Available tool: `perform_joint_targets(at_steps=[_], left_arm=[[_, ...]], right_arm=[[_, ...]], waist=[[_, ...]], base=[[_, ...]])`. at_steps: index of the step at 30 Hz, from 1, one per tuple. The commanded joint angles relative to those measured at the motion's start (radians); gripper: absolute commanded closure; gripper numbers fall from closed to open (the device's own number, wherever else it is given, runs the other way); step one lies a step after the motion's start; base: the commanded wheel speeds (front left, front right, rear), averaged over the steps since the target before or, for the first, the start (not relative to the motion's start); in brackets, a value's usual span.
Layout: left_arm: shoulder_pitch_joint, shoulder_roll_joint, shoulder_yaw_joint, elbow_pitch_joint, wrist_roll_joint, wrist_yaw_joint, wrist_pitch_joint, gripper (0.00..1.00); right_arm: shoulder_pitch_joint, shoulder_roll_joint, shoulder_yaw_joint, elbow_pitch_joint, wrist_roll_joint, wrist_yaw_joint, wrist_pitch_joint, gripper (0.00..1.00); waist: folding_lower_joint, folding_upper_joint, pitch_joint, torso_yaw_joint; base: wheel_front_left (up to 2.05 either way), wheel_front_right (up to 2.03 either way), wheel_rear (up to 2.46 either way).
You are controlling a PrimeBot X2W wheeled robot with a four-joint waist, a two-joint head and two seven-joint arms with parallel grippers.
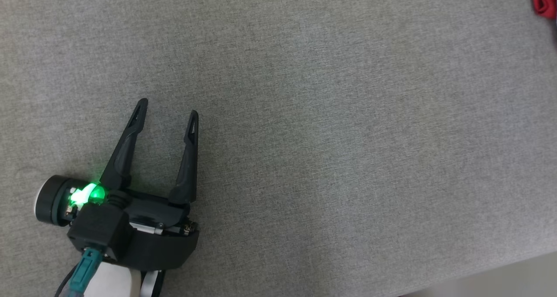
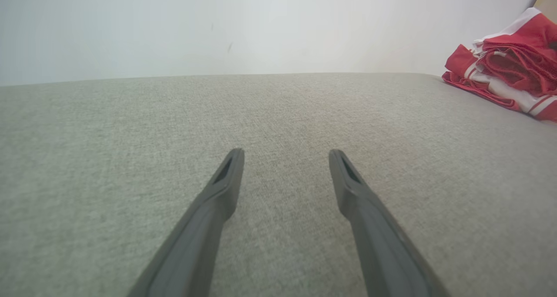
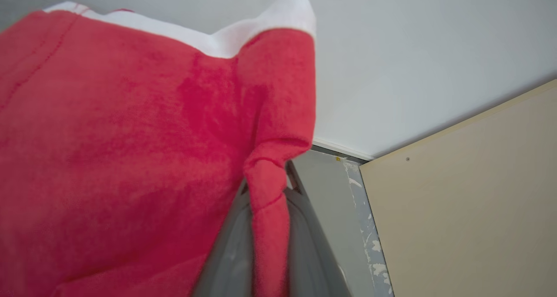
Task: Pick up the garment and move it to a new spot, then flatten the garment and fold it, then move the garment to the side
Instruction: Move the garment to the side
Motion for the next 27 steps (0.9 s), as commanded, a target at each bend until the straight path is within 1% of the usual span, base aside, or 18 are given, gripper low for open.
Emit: perform_joint_targets(at_steps=[1, 4, 5, 6, 7, 11, 16, 20, 22, 23, 24, 27], left_arm=[[-0.008, 0.000, -0.006, 0.063, -0.004, -0.007, 0.014, 0.00], [-0.006, 0.001, -0.006, 0.065, -0.004, -0.003, 0.014, 0.00], [-0.007, 0.001, -0.005, 0.067, -0.005, -0.001, 0.015, 0.00], [-0.007, 0.001, -0.005, 0.069, -0.005, 0.001, 0.015, 0.00], [-0.008, 0.001, -0.006, 0.072, -0.005, 0.001, 0.015, 0.00], [-0.009, -0.001, -0.004, 0.083, -0.012, 0.005, 0.015, 0.00], [0.009, -0.003, 0.008, 0.087, -0.025, 0.012, 0.015, 0.00], [0.039, -0.009, 0.019, 0.086, -0.039, 0.021, 0.012, 0.00], [0.055, -0.014, 0.028, 0.084, -0.049, 0.026, 0.011, 0.00], [0.068, -0.020, 0.040, 0.080, -0.060, 0.029, 0.008, 0.00], [0.068, -0.020, 0.040, 0.080, -0.060, 0.029, 0.008, 0.00], [0.098, -0.023, 0.067, 0.084, -0.070, 0.032, 0.008, 0.00]], right_arm=[[-0.019, -0.004, 0.008, 0.021, -0.002, -0.003, -0.005, 1.00], [-0.035, 0.016, 0.018, 0.057, -0.002, -0.003, -0.015, 1.00], [-0.037, 0.023, 0.025, 0.067, -0.004, -0.003, -0.017, 0.61], [-0.041, 0.029, 0.030, 0.077, -0.007, -0.003, -0.021, 0.13], [-0.045, 0.033, 0.031, 0.092, -0.006, -0.003, -0.023, 0.00], [-0.065, 0.050, 0.039, 0.139, -0.024, -0.003, -0.056, 0.00], [-0.079, 0.074, 0.032, 0.154, -0.036, -0.003, -0.096, 0.00], [-0.067, 0.099, 0.009, 0.141, -0.035, -0.003, -0.116, 0.00], [-0.055, 0.112, -0.007, 0.114, -0.038, -0.003, -0.119, 0.00], [-0.044, 0.117, -0.042, 0.066, -0.050, -0.003, -0.120, 0.00], [-0.044, 0.117, -0.042, 0.066, -0.050, -0.003, -0.120, 0.00], [0.015, 0.137, -0.098, -0.016, -0.077, -0.003, -0.119, 0.00]], waist=[[0.0003, 0.0003, 0.008, 0.009], [0.0003, 0.0003, 0.015, 0.014], [0.0003, 0.0003, 0.016, 0.015], [0.0003, 0.0003, 0.017, 0.016], [0.0003, 0.0003, 0.017, 0.018], [0.0003, 0.0003, -0.001, 0.026], [0.0003, 0.0003, -0.045, 0.030], [0.0003, 0.0003, -0.118, 0.044], [0.0003, 0.0003, -0.158, 0.051], [0.0003, 0.0003, -0.198, 0.061], [0.0003, 0.0003, -0.198, 0.061], [0.0003, 0.0003, -0.259, 0.076]], base=[[0.00, 0.00, 0.00], [0.00, 0.00, 0.00], [0.00, 0.00, 0.00], [0.00, 0.00, 0.00], [0.00, 0.00, 0.00], [0.00, 0.00, 0.00], [0.00, 0.00, 0.00], [0.00, 0.00, 0.00], [0.00, 0.00, 0.00], [0.00, 0.00, 0.00], [0.00, 0.00, 0.00], [0.00, 0.00, 0.00]])
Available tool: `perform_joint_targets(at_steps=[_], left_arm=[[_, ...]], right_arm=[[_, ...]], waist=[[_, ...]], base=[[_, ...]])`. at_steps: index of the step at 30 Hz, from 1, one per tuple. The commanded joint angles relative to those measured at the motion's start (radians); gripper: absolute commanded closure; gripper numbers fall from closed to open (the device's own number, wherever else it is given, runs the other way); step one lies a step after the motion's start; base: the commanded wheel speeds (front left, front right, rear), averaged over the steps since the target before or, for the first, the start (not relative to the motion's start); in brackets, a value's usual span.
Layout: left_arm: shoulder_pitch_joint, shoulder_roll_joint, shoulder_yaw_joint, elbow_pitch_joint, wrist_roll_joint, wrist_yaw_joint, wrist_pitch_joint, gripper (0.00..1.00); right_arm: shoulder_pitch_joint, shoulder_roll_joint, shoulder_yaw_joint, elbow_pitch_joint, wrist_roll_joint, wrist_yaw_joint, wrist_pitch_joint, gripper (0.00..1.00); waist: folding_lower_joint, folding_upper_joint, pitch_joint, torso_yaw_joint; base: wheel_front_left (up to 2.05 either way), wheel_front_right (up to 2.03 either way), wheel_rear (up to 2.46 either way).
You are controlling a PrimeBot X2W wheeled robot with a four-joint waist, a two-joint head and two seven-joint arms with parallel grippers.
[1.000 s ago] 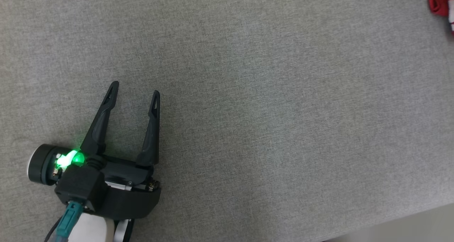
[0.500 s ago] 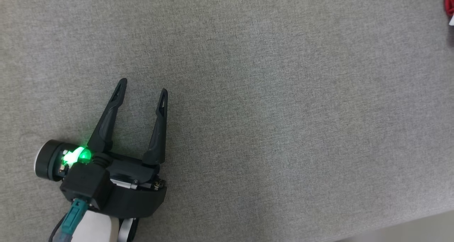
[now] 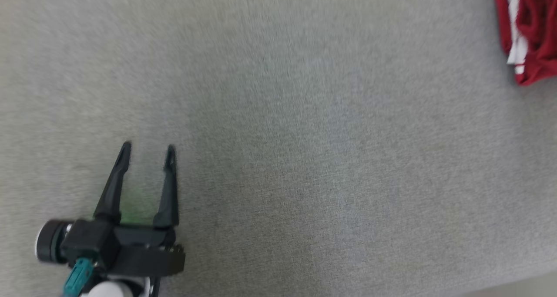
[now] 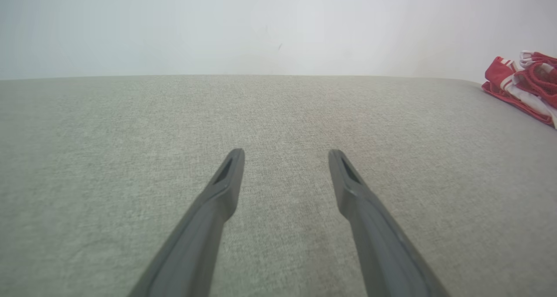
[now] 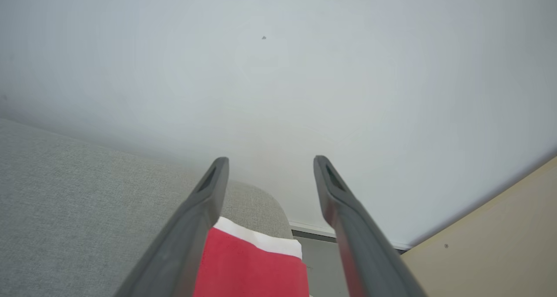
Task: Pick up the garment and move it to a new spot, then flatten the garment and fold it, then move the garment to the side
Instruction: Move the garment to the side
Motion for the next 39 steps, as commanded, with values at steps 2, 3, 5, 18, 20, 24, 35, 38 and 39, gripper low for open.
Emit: perform_joint_targets(at_steps=[2, 3, 5, 18, 20, 24, 35, 38, 39], left_arm=[[0.039, -0.004, 0.015, 0.003, -0.004, 0.009, 0.000, 0.00], [0.055, -0.005, 0.024, 0.000, -0.006, 0.012, 0.000, 0.00], [0.085, -0.008, 0.041, 0.000, -0.011, 0.016, 0.000, 0.00], [0.197, -0.024, 0.103, 0.023, -0.034, 0.008, 0.000, 0.00], [0.212, -0.027, 0.106, 0.032, -0.035, 0.004, 0.001, 0.00], [0.229, -0.028, 0.117, 0.041, -0.036, 0.003, 0.000, 0.00], [0.271, -0.031, 0.140, 0.059, -0.033, -0.007, 0.000, 0.00], [0.280, -0.031, 0.145, 0.064, -0.036, -0.008, 0.000, 0.00], [0.282, -0.032, 0.146, 0.066, -0.037, -0.007, 0.001, 0.00]], right_arm=[[0.058, 0.020, -0.043, -0.052, -0.023, -0.003, -0.004, 0.00], [0.082, 0.030, -0.066, -0.081, -0.034, -0.003, -0.004, 0.00], [0.148, 0.062, -0.119, -0.136, -0.058, -0.003, -0.004, 0.00], [0.608, 0.286, -0.399, -0.434, -0.211, -0.003, -0.004, 0.00], [0.715, 0.331, -0.457, -0.487, -0.231, -0.003, -0.004, 0.00], [0.851, 0.387, -0.524, -0.552, -0.247, -0.003, -0.004, 0.00], [1.161, 0.522, -0.646, -0.713, -0.289, -0.003, -0.004, 0.00], [1.235, 0.559, -0.659, -0.746, -0.307, -0.003, -0.004, 0.00], [1.255, 0.568, -0.661, -0.753, -0.311, -0.003, -0.004, 0.00]], waist=[[-0.0003, -0.0003, -0.122, 0.038], [-0.0003, -0.0003, -0.140, 0.042], [-0.0003, -0.0003, -0.178, 0.049], [-0.0003, -0.0003, -0.357, 0.119], [-0.0003, -0.0003, -0.382, 0.140], [-0.0003, -0.0003, -0.410, 0.162], [-0.0003, -0.0003, -0.463, 0.173], [-0.0003, -0.0003, -0.468, 0.168], [-0.0003, -0.0003, -0.469, 0.166]], base=[[0.00, 0.00, 0.00], [0.00, 0.00, 0.00], [0.00, 0.00, 0.00], [0.00, 0.00, 0.00], [0.00, 0.00, 0.00], [0.00, 0.00, 0.00], [0.00, 0.00, 0.00], [0.00, 0.00, 0.00], [0.00, 0.00, 0.00]])
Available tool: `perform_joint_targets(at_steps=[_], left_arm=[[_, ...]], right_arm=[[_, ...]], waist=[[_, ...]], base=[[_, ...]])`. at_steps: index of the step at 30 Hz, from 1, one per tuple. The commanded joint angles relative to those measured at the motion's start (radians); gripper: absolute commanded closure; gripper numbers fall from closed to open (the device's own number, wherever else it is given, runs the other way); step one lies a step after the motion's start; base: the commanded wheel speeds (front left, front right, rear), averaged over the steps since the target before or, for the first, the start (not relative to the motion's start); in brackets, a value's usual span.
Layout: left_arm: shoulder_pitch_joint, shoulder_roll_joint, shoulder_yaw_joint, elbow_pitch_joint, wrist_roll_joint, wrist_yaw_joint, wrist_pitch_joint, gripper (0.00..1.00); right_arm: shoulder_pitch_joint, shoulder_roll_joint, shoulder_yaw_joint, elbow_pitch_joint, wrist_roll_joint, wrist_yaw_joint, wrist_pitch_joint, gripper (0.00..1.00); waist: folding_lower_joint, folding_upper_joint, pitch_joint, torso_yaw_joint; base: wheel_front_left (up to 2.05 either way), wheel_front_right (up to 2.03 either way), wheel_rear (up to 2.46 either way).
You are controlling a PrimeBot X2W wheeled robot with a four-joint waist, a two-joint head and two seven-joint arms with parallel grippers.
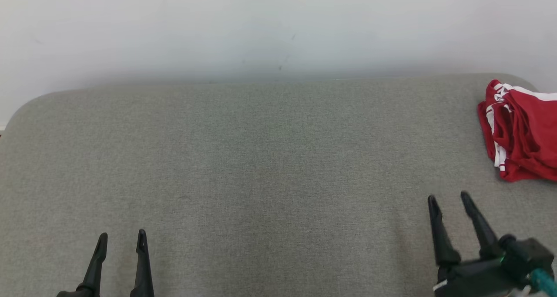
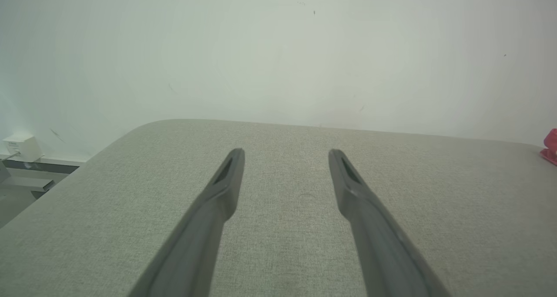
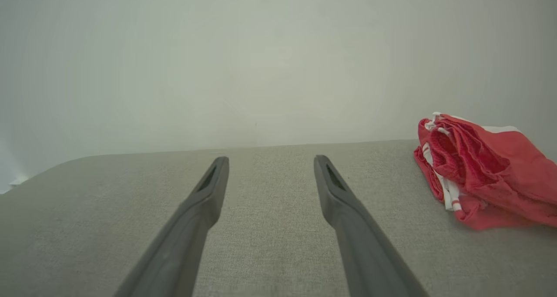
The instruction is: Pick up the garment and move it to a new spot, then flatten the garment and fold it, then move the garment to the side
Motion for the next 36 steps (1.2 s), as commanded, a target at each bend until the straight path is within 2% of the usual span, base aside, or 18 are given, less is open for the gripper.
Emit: perform_joint_targets(at_steps=[1, 9, 27, 28, 32, 36], left_arm=[[0.016, -0.001, 0.004, 0.004, -0.007, 0.003, 0.001, 0.00], [0.033, -0.002, -0.004, 0.023, -0.017, 0.005, 0.001, 0.00], [0.024, -0.002, -0.017, 0.042, 0.004, -0.015, 0.000, 0.00], [0.029, -0.002, -0.019, 0.042, 0.002, -0.012, 0.000, 1.00], [0.037, -0.007, -0.019, 0.080, -0.003, -0.012, 0.002, 1.00], [0.021, -0.007, -0.011, 0.096, -0.078, -0.015, 0.025, 1.00]], right_arm=[[0.030, 0.019, -0.004, -0.010, -0.005, -0.003, -0.004, 0.00], [0.102, 0.082, -0.010, -0.017, -0.029, -0.003, -0.004, 0.00], [0.101, 0.094, -0.021, 0.008, -0.041, -0.003, -0.004, 0.00], [0.099, 0.091, -0.021, 0.007, -0.033, 0.000, 0.000, 1.00], [0.110, 0.095, -0.016, 0.040, -0.028, 0.000, 0.007, 1.00], [0.105, 0.099, -0.024, 0.043, 0.041, 0.000, 0.024, 1.00]], waist=[[0.0002, 0.0001, -0.004, -0.008], [0.0002, 0.0001, -0.026, -0.035], [0.0002, 0.0001, -0.037, -0.045], [0.0002, 0.0001, -0.037, -0.045], [0.0002, 0.0001, -0.037, -0.045], [0.0002, 0.0001, -0.037, -0.044]], base=[[0.00, 0.00, 0.00], [0.00, 0.00, 0.00], [0.00, 0.00, 0.00], [0.00, 0.00, 0.00], [0.00, 0.00, 0.00], [0.00, 0.00, 0.00]])
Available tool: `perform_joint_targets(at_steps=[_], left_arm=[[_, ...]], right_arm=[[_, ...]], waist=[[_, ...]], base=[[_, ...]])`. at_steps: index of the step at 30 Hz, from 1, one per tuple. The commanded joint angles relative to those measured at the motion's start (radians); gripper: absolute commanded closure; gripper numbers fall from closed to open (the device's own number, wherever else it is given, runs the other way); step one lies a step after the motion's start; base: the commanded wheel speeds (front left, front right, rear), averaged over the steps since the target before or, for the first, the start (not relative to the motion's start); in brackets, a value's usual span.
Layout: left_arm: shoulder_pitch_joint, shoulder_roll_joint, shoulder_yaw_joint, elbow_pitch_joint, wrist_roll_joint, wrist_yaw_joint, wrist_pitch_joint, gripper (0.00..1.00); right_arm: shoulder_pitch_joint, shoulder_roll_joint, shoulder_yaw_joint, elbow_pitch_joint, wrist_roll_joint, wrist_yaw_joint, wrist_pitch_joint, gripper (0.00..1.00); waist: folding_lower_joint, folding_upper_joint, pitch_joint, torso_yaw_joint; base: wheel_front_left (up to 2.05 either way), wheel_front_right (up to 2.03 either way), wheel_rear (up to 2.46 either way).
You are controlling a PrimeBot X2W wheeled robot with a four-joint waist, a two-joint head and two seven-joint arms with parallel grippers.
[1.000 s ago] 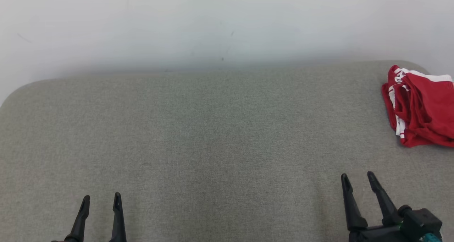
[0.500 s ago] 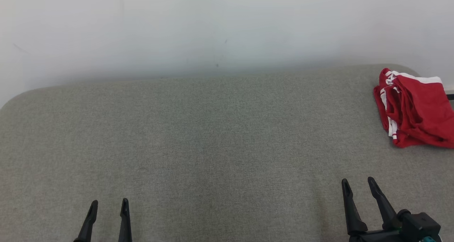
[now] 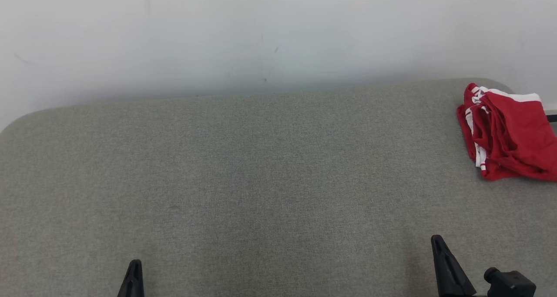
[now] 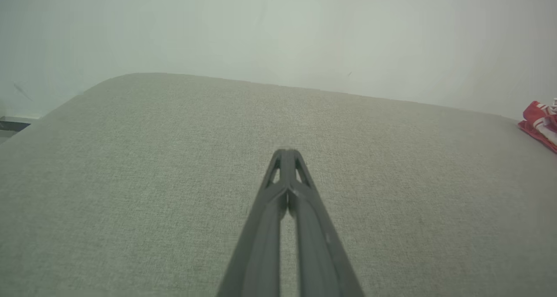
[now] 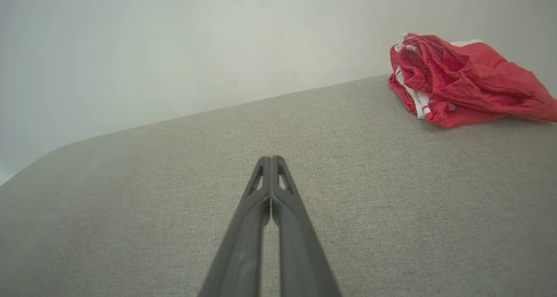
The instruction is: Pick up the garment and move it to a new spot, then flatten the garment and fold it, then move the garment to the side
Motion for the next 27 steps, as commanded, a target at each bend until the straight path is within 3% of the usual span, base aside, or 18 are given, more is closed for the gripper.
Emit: perform_joint_targets(at_steps=[1, 27], left_arm=[[-0.021, 0.003, 0.008, -0.007, -0.060, -0.005, 0.013, 1.00], [-0.086, 0.005, 0.026, 0.028, -0.502, -0.026, 0.121, 1.00]], right_arm=[[-0.019, 0.001, -0.009, -0.016, 0.056, 0.000, 0.012, 1.00], [-0.065, 0.018, -0.060, -0.007, 0.453, -0.001, 0.113, 1.00]], waist=[[0.0001, 0.0000, 0.000, 0.001], [0.0001, 0.0000, -0.001, 0.005]], base=[[0.00, 0.00, 0.00], [0.00, 0.00, 0.00]])
